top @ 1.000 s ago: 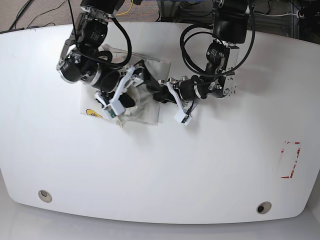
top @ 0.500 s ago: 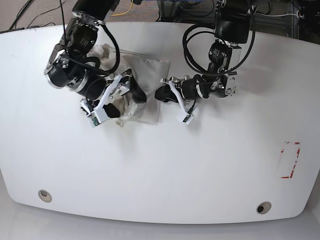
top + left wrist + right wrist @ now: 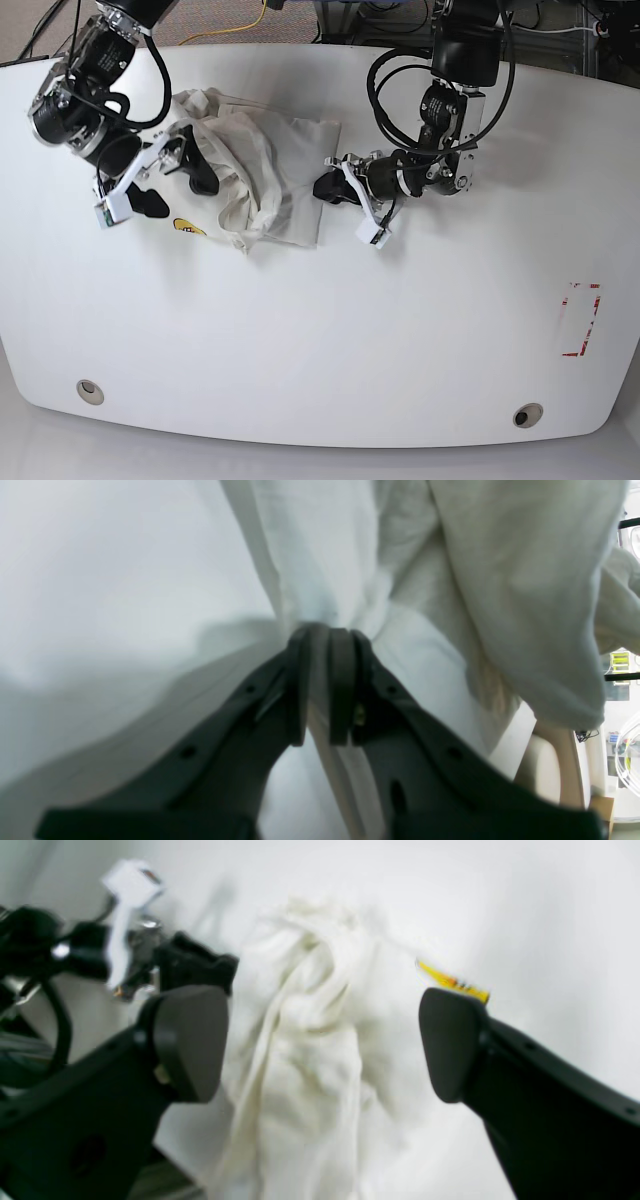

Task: Layout the t-shirt on the table in an organized manner, then fold the t-shirt properly
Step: 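Press and release the folded bundle with both grippers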

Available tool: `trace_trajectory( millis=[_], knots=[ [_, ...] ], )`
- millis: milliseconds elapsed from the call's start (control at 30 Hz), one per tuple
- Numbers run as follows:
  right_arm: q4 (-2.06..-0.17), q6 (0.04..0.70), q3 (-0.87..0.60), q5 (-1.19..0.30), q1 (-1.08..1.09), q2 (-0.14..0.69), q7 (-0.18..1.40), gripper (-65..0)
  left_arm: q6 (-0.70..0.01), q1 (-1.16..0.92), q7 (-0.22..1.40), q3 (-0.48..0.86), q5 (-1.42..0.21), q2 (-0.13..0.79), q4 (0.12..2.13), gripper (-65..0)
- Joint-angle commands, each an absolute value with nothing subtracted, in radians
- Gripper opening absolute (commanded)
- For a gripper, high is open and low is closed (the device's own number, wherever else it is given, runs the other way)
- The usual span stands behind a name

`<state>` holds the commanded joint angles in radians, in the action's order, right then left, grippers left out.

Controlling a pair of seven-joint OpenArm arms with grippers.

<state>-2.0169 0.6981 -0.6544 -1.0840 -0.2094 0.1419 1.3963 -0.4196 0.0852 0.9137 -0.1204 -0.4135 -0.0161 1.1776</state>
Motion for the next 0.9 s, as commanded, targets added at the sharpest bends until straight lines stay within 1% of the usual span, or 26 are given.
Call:
trace_trajectory(
  millis=[200,367,433,500,533,567,600,700,800,867,900],
  knots=[
    [-2.014,0.698,-0.639,-1.112,-0.302,0.128,1.396,-7.3,-0.421,0.087,0.914,-0.120,-0.414,-0.001,1.179,-58.2],
    [-2.014,0.698,-0.618,-1.110,-0.315,0.101,1.396,-7.6,-0.421,0.087,0.914,-0.120,-0.414,0.002,1.179,-58.2],
    [-2.012,0.698,-0.616,-1.109,-0.314,0.093,1.396,-9.5,-0.421,0.087,0.914,-0.120,-0.414,0.004,1.178,-58.2],
    [-2.012,0.698,-0.616,-1.109,-0.303,0.070,1.396,-17.9,-0.421,0.087,0.914,-0.120,-0.414,0.004,1.178,-58.2],
    [-2.012,0.698,-0.615,-1.109,-0.298,0.067,1.396,-20.5,-0.421,0.087,0.914,-0.120,-0.414,0.004,1.178,-58.2],
    [-2.012,0.698,-0.610,-1.107,-0.292,0.058,1.396,-27.7,-0.421,0.087,0.914,-0.120,-0.414,0.004,1.178,-58.2],
    [-2.011,0.698,-0.601,-1.107,-0.288,0.054,1.396,-32.0,-0.421,0.087,0.914,-0.120,-0.414,0.004,1.178,-58.2],
    [-2.011,0.698,-0.538,-1.063,-0.268,0.038,1.396,-47.9,-0.421,0.087,0.914,-0.120,-0.414,0.004,1.178,-58.2],
    [-2.009,0.698,-0.475,-0.987,-0.254,0.012,1.396,-54.9,-0.421,0.087,0.914,-0.120,-0.414,0.004,1.179,-58.2],
    [-2.009,0.698,-0.435,-0.954,-0.254,-0.002,1.396,-57.1,-0.421,0.087,0.914,-0.120,-0.414,0.004,1.179,-58.2],
    [-2.009,0.698,-0.383,-0.915,-0.254,-0.018,1.382,-58.7,-0.421,0.087,0.914,-0.120,-0.414,0.004,1.182,-58.2]
  ],
)
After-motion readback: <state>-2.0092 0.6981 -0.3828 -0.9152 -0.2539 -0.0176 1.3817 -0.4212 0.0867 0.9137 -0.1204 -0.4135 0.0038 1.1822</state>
